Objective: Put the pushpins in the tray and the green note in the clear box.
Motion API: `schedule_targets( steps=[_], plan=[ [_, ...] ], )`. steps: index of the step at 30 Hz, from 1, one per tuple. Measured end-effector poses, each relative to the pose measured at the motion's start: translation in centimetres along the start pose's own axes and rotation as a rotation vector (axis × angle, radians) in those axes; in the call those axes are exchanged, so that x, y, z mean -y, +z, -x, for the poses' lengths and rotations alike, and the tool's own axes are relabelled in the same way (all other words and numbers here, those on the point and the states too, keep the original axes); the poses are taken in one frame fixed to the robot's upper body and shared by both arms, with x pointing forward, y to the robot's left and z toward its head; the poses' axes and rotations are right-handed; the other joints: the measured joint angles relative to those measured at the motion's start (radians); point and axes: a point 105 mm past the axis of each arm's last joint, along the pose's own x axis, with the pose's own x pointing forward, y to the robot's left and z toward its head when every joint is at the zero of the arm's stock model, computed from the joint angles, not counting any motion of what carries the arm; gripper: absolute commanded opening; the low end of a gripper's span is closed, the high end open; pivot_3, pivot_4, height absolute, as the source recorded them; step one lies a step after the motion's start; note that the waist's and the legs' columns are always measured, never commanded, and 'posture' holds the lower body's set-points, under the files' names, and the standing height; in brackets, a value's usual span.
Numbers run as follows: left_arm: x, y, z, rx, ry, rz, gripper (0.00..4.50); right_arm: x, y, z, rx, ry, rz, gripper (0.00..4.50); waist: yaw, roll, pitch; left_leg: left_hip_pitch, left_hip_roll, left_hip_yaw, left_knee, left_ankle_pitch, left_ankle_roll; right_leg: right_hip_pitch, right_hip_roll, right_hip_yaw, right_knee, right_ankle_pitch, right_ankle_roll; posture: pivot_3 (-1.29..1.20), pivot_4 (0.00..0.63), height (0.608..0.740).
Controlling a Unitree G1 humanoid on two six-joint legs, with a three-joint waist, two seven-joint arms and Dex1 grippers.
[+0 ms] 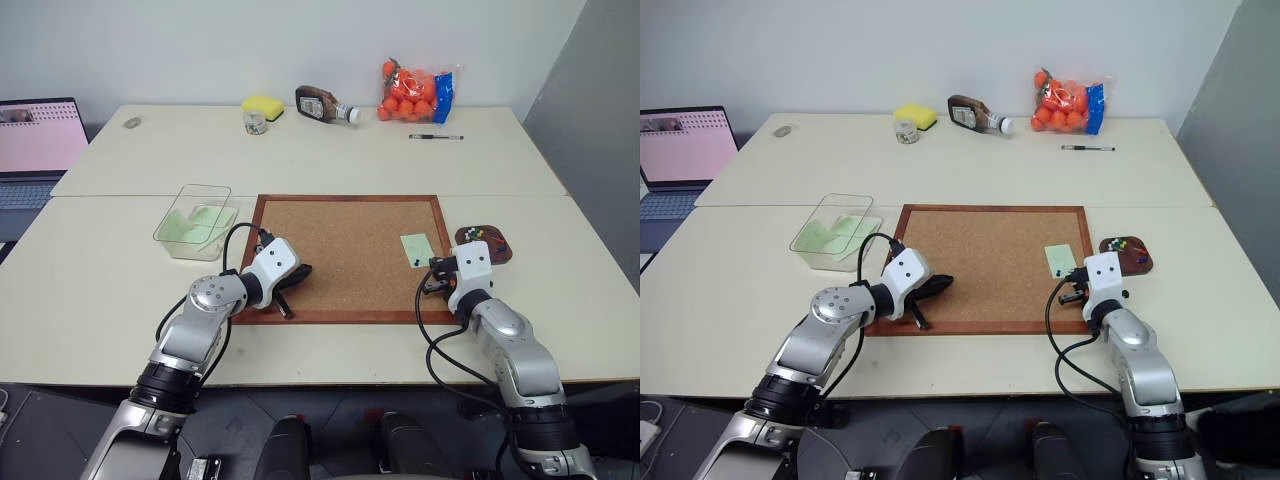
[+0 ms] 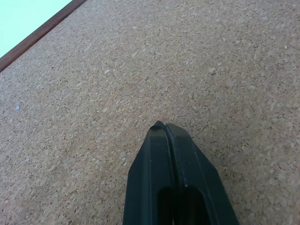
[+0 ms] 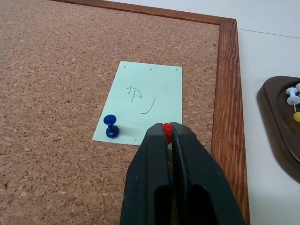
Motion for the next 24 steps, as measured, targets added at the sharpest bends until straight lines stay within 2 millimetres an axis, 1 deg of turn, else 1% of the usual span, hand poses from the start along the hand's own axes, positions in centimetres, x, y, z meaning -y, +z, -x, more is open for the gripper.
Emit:
schedule_targets(
  steps=[10, 11, 15, 22, 24],
  plan=[
    [0.3, 0.1, 0.1, 0.004, -0.004, -0.003, 0.00, 0.1, 0.0, 1.1, 0.044, 0.013, -0.097, 0.09, 0.000, 0.000, 0.000, -0.001, 0.000, 0.000, -0.001, 0.000, 0.000, -0.001, 0.000, 0.000, 0.000, 0.000, 0.000, 0.00, 0.150, 0.740],
    [0.3, 0.1, 0.1, 0.004, -0.004, -0.003, 0.00, 0.2, 0.3, 1.2, 0.062, 0.007, -0.109, 0.09, 0.000, 0.000, 0.000, -0.001, 0.000, 0.000, -0.001, 0.000, 0.000, -0.001, 0.000, 0.000, 0.000, 0.000, 0.000, 0.00, 0.150, 0.740],
    [0.3, 0.0, 0.1, -0.001, -0.004, 0.001, 0.00, 0.6, 2.9, 1.7, 0.175, -0.007, -0.132, 0.09, -0.001, 0.000, 0.000, 0.000, 0.000, 0.000, -0.001, 0.000, 0.000, -0.001, 0.000, 0.000, 0.000, 0.000, 0.000, 0.00, 0.150, 0.740],
    [0.3, 0.0, 0.1, -0.002, -0.003, 0.001, 0.00, 1.6, 3.2, 1.9, 0.187, -0.044, -0.132, 0.09, -0.001, 0.000, 0.000, 0.000, 0.000, 0.000, -0.001, 0.000, 0.000, -0.001, 0.000, 0.000, 0.000, 0.000, 0.000, 0.00, 0.150, 0.740],
    [0.3, 0.0, 0.1, -0.003, -0.002, 0.002, 0.00, 2.4, 3.4, 2.0, 0.186, -0.076, -0.108, 0.09, -0.001, 0.000, 0.000, 0.000, 0.000, 0.000, -0.001, 0.000, 0.000, -0.001, 0.000, 0.000, 0.000, 0.000, 0.000, 0.00, 0.150, 0.740]
  ],
)
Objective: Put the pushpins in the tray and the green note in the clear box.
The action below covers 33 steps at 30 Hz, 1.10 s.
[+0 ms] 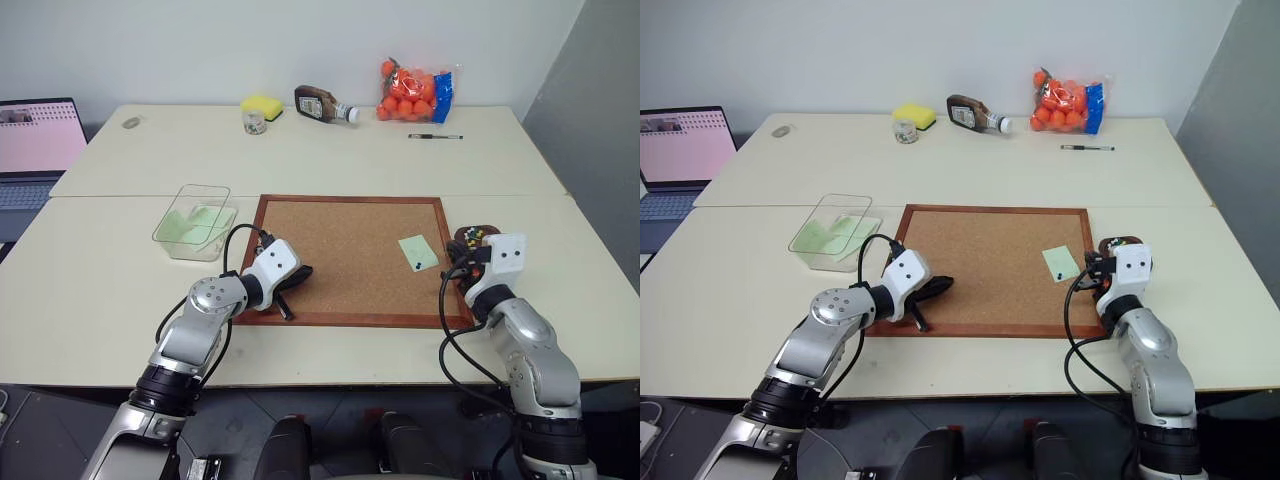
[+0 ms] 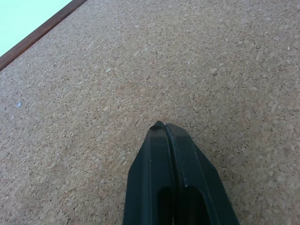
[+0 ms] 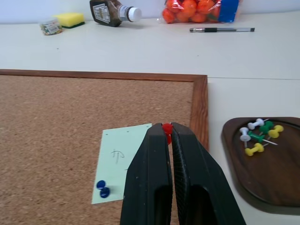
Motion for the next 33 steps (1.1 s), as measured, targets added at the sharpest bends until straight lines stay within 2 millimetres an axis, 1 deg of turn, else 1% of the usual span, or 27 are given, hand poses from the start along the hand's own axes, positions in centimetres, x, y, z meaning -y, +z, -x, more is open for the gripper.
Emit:
schedule_targets(
  steps=[1, 2, 3, 4, 6, 7, 9, 11, 13, 20, 22, 23, 30, 33],
  plan=[
    [0.0, 0.0, 0.0, 0.000, 0.001, 0.000, 0.00, 0.8, 0.1, -0.2, -0.006, -0.026, 0.030, 0.09, 0.000, 0.000, 0.000, 0.000, 0.000, 0.001, 0.000, 0.000, 0.000, 0.000, 0.000, 0.000, 0.000, 0.000, 0.000, 0.00, 0.150, 0.740],
    [0.0, 0.0, 0.0, 0.000, 0.002, 0.000, 0.00, 2.2, 0.4, -0.4, -0.013, -0.069, 0.073, 0.09, 0.000, 0.000, 0.000, 0.000, 0.000, 0.001, 0.000, 0.000, 0.000, 0.000, 0.000, 0.000, 0.000, 0.000, 0.000, 0.00, 0.150, 0.740],
    [0.0, 0.0, 0.0, 0.000, 0.002, 0.000, 0.00, 2.5, 0.5, -0.4, -0.014, -0.078, 0.079, 0.09, 0.000, 0.000, 0.000, 0.000, 0.000, 0.001, 0.000, 0.000, 0.000, 0.000, 0.000, 0.000, 0.000, 0.000, 0.000, 0.00, 0.150, 0.740],
    [0.0, 0.0, 0.0, 0.000, 0.001, 0.000, 0.00, 3.5, 0.7, -0.4, -0.017, -0.112, 0.098, 0.09, 0.000, 0.000, 0.000, 0.000, 0.000, 0.001, 0.000, 0.000, 0.000, 0.000, 0.000, 0.000, 0.000, 0.000, 0.000, 0.00, 0.150, 0.740],
    [0.0, -0.1, 0.1, -0.003, 0.001, -0.001, 0.00, 4.2, 0.3, -0.7, -0.039, -0.137, 0.112, 0.09, 0.000, 0.000, 0.000, 0.001, 0.000, 0.001, -0.001, 0.000, 0.000, 0.000, 0.000, 0.000, 0.000, 0.000, 0.000, 0.00, 0.150, 0.740],
    [0.0, -0.1, 0.1, -0.003, 0.001, -0.001, 0.00, 4.7, -0.2, -0.8, -0.064, -0.152, 0.124, 0.09, 0.000, 0.000, 0.000, 0.001, 0.000, 0.001, -0.001, 0.000, 0.000, 0.000, 0.000, 0.000, 0.000, 0.000, 0.000, 0.00, 0.150, 0.740],
    [0.0, -0.1, 0.1, -0.005, 0.001, 0.000, 0.00, 5.5, -0.7, -1.5, -0.099, -0.170, 0.134, 0.09, -0.001, 0.001, 0.000, 0.001, 0.000, 0.002, -0.001, 0.000, 0.000, 0.000, 0.000, 0.001, 0.000, 0.000, 0.000, 0.00, 0.150, 0.740],
    [0.0, -0.1, 0.1, -0.004, 0.001, -0.001, 0.00, 6.8, -0.7, -2.3, -0.119, -0.209, 0.136, 0.09, -0.001, 0.001, 0.000, 0.001, 0.000, 0.003, 0.000, 0.000, 0.000, 0.000, 0.000, 0.002, 0.000, 0.000, 0.001, 0.00, 0.150, 0.740],
    [0.0, -0.1, 0.1, -0.004, 0.002, -0.002, 0.00, 7.3, -0.6, -2.8, -0.129, -0.221, 0.137, 0.09, -0.001, 0.000, 0.000, 0.001, 0.000, 0.003, -0.001, 0.000, 0.000, 0.000, 0.000, 0.002, 0.000, 0.000, 0.001, 0.00, 0.150, 0.740],
    [0.0, 0.0, 0.1, -0.003, 0.003, -0.003, 0.00, 7.6, -1.7, -3.0, -0.175, -0.212, 0.118, 1.51, -0.001, 0.001, 0.000, 0.001, 0.000, 0.003, -0.001, 0.000, 0.000, 0.000, 0.000, 0.003, 0.000, 0.000, 0.000, 0.00, 0.150, 0.740],
    [0.0, 0.0, 0.1, -0.003, 0.005, -0.003, 0.00, 7.6, -1.7, -3.0, -0.176, -0.210, 0.118, 1.89, -0.001, 0.001, 0.000, 0.001, 0.000, 0.003, -0.001, 0.000, 0.000, 0.000, 0.000, 0.003, 0.000, 0.000, 0.000, 0.00, 0.150, 0.740],
    [0.0, 0.0, 0.1, -0.003, 0.005, -0.003, 0.00, 7.5, -1.7, -3.0, -0.176, -0.209, 0.118, 2.18, -0.001, 0.001, 0.000, 0.001, 0.000, 0.003, -0.001, 0.000, 0.000, 0.000, 0.000, 0.003, 0.000, 0.000, 0.000, 0.00, 0.150, 0.740],
    [0.0, 0.0, 0.1, -0.003, 0.004, -0.004, 0.00, 7.5, -1.7, -2.9, -0.174, -0.207, 0.119, 3.43, -0.001, 0.001, 0.000, 0.001, 0.000, 0.003, -0.001, 0.000, 0.000, 0.000, 0.000, 0.003, 0.000, 0.000, 0.000, 0.00, 0.150, 0.740],
    [0.0, 0.0, 0.1, -0.002, 0.004, -0.004, 0.00, 6.6, -0.9, -2.4, -0.133, -0.163, 0.112, 3.43, -0.001, 0.001, 0.000, 0.001, 0.000, 0.003, -0.001, 0.000, 0.000, 0.000, 0.000, 0.002, 0.000, 0.000, 0.000, 0.00, 0.150, 0.740]
  ],
)
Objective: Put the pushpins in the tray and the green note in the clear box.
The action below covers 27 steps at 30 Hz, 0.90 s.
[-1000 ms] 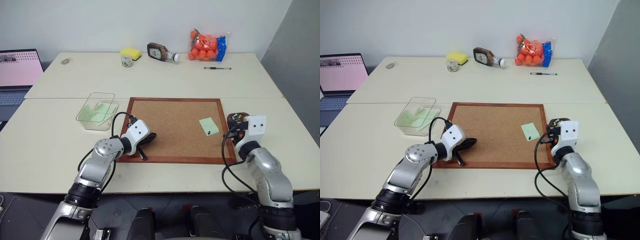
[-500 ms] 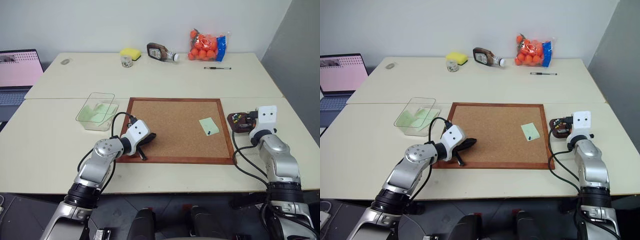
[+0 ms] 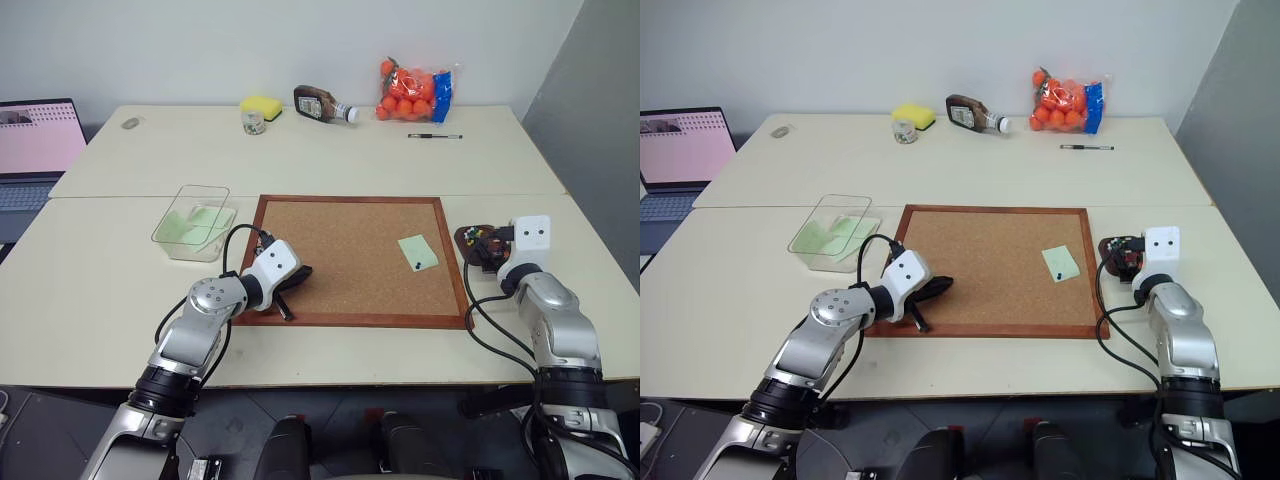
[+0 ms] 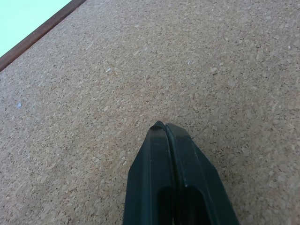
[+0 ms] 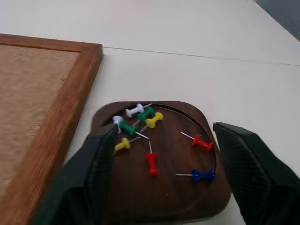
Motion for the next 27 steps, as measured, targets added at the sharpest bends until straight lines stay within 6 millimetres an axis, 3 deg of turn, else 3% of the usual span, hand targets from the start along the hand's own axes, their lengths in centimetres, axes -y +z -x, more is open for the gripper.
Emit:
schedule_targets(
  steps=[3, 6, 13, 18, 24, 25, 27],
  plan=[
    [0.0, 0.0, 0.0, 0.000, -0.001, -0.001, 0.00, -1.7, 1.1, 1.5, 0.063, 0.110, -0.004, 3.43, 0.000, 0.000, 0.000, 0.000, 0.000, 0.000, 0.000, 0.000, 0.000, 0.000, 0.000, 0.000, 0.000, 0.000, 0.000, 0.00, 0.150, 0.740],
    [0.0, -0.1, 0.0, -0.003, 0.000, 0.000, 0.00, -6.0, 1.3, 3.8, 0.088, 0.320, -0.001, 3.43, 0.000, 0.000, 0.000, 0.000, 0.000, 0.000, 0.000, 0.000, 0.000, 0.000, 0.000, 0.000, 0.000, 0.000, 0.000, 0.00, 0.150, 0.740],
    [-0.1, -0.1, 0.0, -0.004, 0.005, 0.000, 0.00, -10.8, 0.6, 5.4, 0.073, 0.490, 0.026, 3.43, 0.000, 0.000, 0.000, 0.000, 0.000, 0.000, 0.001, 0.000, 0.000, 0.000, 0.000, -0.001, 0.000, 0.000, 0.000, 0.00, 0.150, 0.740],
    [-0.1, -0.1, 0.0, -0.003, 0.003, -0.001, 0.00, -10.8, 0.0, 3.4, 0.039, 0.433, 0.029, 3.43, 0.000, 0.000, 0.000, 0.000, 0.000, 0.000, 0.001, 0.000, 0.000, 0.000, 0.000, 0.000, 0.000, 0.000, 0.001, 0.00, 0.150, 0.740],
    [-0.1, 0.0, -0.1, 0.000, 0.002, -0.002, 0.00, -10.5, -1.5, 2.6, -0.005, 0.416, 0.045, 3.43, 0.001, 0.000, 0.000, 0.000, 0.000, -0.001, 0.000, 0.000, 0.000, 0.000, 0.000, -0.001, 0.000, 0.000, 0.000, 0.00, 0.150, 0.740],
    [-0.1, 0.0, -0.1, -0.001, 0.003, -0.002, 0.00, -10.5, -1.6, 2.5, -0.007, 0.413, 0.050, 3.06, 0.001, 0.000, 0.000, 0.000, 0.000, 0.000, 0.000, 0.000, 0.000, 0.000, 0.000, -0.001, 0.000, 0.000, 0.000, 0.00, 0.150, 0.740],
    [-0.1, 0.0, -0.1, -0.001, 0.003, -0.002, 0.00, -10.4, -1.7, 2.4, -0.011, 0.410, 0.054, 2.77, 0.001, 0.000, 0.000, 0.000, 0.000, 0.000, 0.000, 0.000, 0.000, 0.000, 0.000, 0.000, 0.000, 0.000, 0.000, 0.00, 0.150, 0.740]
  ],
)
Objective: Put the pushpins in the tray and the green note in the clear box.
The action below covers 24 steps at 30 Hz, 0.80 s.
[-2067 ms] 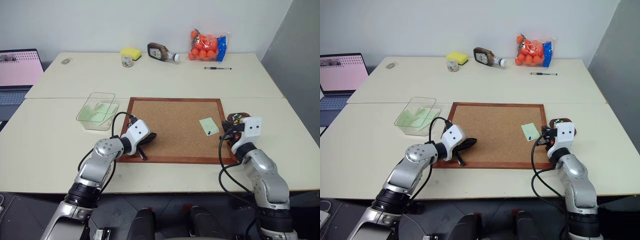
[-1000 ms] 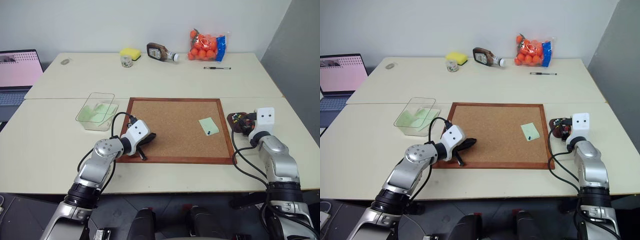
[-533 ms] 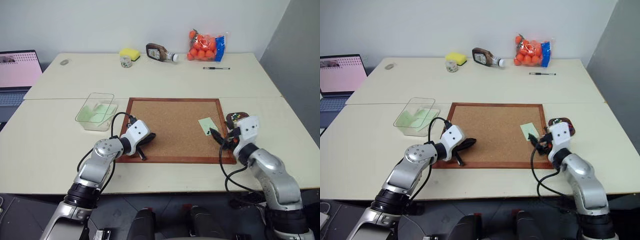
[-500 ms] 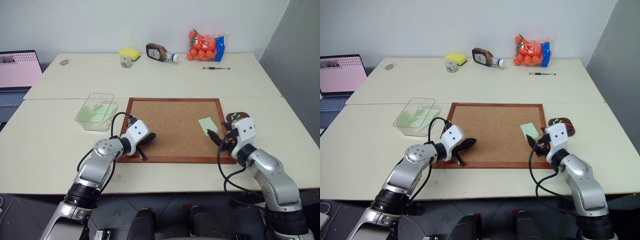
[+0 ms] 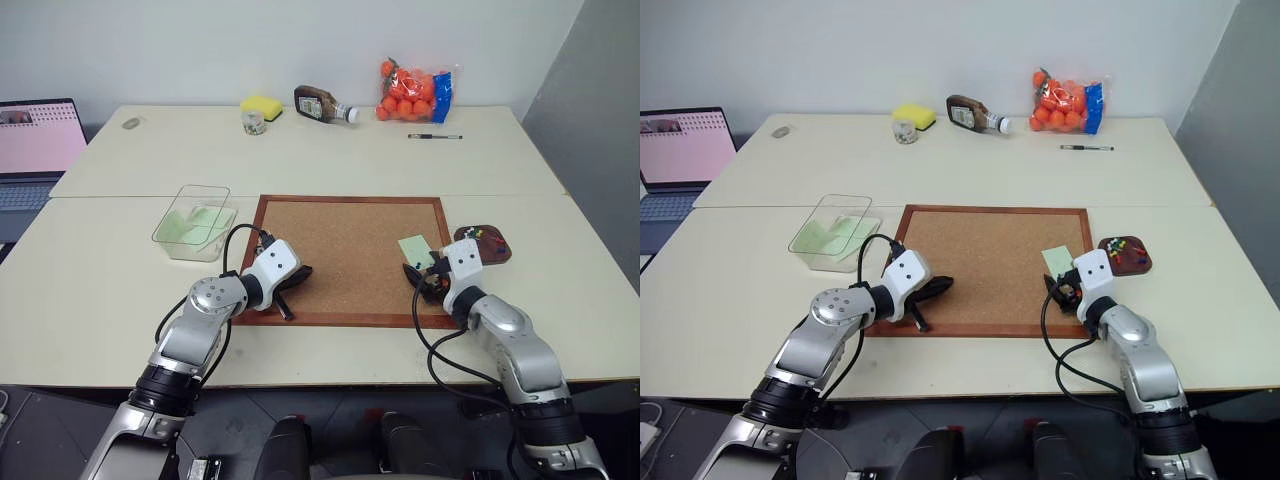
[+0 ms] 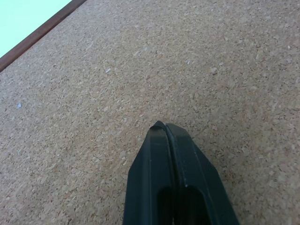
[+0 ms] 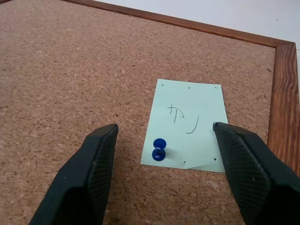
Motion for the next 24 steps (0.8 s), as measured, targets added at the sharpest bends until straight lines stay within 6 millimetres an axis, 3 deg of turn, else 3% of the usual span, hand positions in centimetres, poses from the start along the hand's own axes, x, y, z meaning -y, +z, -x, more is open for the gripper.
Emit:
schedule_targets(
  steps=[13, 24],
  plan=[
    [-0.01, -0.01, 0.00, 0.000, 0.003, 0.000, 0.00, -0.29, -0.06, -0.08, 0.004, 0.017, 0.010, 0.03, 0.000, 0.000, 0.000, 0.000, 0.000, 0.000, 0.000, 0.000, 0.000, 0.000, 0.000, 0.000, 0.000, 0.000, 0.000, 0.00, 0.150, 0.740],
    [0.00, 0.00, 0.01, 0.001, 0.003, 0.000, 0.00, -0.47, 0.68, 0.17, 0.056, 0.036, 0.039, 0.03, 0.000, 0.000, 0.000, 0.000, 0.000, 0.000, 0.000, 0.000, 0.000, 0.000, 0.000, 0.000, 0.000, 0.000, 0.000, 0.00, 0.150, 0.740]
  ],
)
